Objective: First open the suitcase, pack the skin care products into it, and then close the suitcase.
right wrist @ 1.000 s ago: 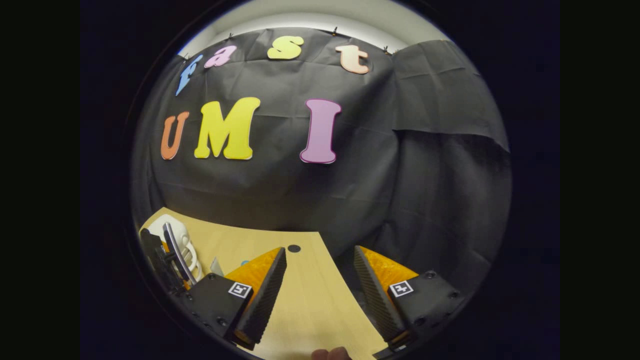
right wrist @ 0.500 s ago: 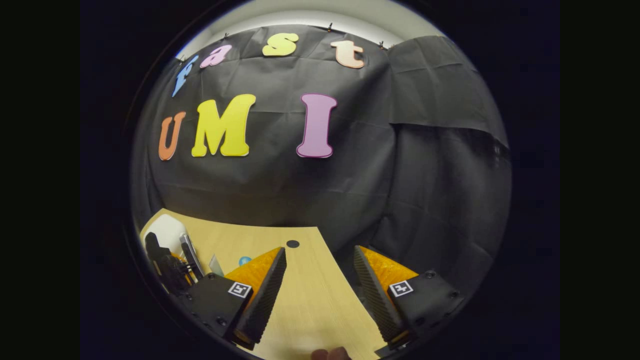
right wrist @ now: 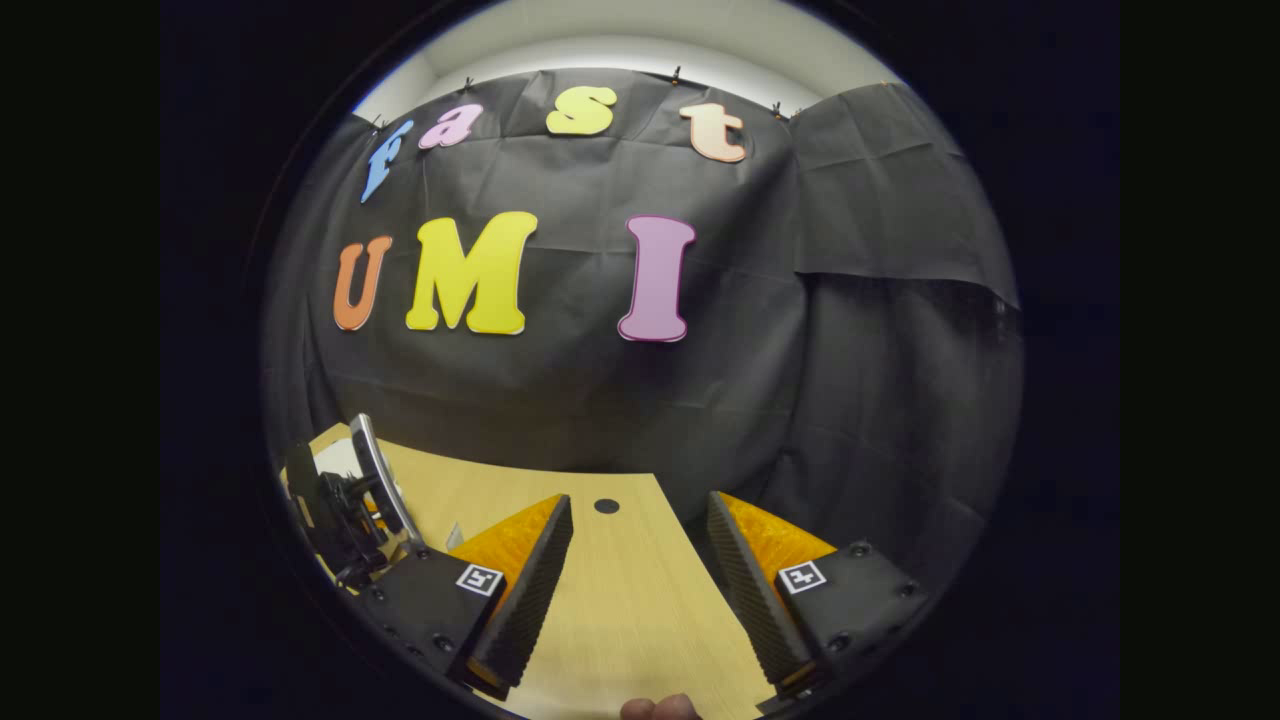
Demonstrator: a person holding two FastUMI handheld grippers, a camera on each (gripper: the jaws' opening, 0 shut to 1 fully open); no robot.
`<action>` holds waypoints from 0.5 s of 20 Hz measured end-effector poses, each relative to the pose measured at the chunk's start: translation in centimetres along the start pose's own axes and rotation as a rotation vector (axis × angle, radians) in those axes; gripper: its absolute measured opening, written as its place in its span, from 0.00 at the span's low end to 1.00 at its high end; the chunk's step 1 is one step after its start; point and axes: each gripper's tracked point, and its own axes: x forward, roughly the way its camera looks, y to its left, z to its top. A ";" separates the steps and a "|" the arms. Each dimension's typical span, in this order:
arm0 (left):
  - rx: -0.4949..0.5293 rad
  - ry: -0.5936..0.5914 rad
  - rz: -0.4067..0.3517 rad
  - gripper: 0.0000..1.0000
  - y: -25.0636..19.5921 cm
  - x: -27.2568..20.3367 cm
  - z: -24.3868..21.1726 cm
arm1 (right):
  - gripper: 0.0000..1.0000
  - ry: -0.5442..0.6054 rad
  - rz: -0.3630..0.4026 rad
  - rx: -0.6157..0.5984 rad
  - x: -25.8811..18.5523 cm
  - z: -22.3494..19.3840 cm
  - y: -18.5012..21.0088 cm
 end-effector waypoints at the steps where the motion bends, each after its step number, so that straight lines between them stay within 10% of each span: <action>1: -0.025 -0.029 0.011 0.03 1.2 -0.6 0.3 | 0.81 -0.007 0.011 -0.006 -0.1 0.4 0.5; 10: -0.177 -0.143 0.102 0.03 10.2 -4.2 1.3 | 0.81 -0.062 0.089 -0.048 -1.5 2.3 4.4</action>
